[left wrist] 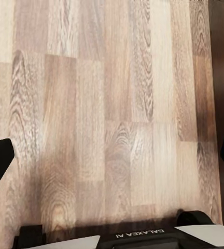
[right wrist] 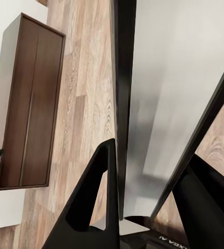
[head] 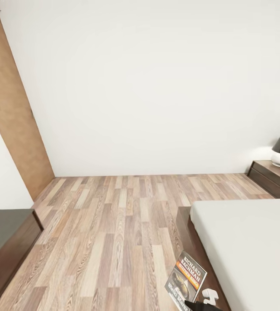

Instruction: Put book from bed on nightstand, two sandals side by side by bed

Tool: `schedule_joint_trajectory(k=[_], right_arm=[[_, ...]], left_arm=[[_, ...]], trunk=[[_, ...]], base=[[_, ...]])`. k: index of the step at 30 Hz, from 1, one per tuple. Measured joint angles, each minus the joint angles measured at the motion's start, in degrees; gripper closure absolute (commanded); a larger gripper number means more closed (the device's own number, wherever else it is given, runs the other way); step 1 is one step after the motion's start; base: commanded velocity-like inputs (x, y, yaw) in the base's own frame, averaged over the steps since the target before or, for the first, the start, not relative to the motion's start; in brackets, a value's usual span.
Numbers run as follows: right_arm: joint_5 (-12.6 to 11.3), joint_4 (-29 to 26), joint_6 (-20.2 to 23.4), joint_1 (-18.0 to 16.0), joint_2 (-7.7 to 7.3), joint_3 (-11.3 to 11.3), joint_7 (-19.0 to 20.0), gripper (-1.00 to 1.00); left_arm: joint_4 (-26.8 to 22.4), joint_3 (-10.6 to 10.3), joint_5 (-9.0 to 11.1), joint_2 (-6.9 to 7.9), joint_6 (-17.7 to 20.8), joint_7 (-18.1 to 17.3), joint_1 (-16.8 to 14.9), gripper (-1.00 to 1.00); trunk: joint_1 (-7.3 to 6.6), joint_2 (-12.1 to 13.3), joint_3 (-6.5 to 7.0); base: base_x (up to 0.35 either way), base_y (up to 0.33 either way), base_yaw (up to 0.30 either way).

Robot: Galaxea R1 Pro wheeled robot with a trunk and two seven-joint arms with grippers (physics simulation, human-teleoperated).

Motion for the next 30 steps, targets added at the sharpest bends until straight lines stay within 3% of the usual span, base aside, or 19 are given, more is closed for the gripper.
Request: schedule_joint_trajectory(k=[30], right_arm=[[0.00,0.01,0.00,0.00,0.09,-0.01,-0.18,1.00]], left_arm=[[-0.08,-0.32,0.01,-0.09,-0.29,0.00,0.01,-1.00]], trunk=[[0.00,0.00,2.74]], base=[[0.000,0.000,-0.027]])
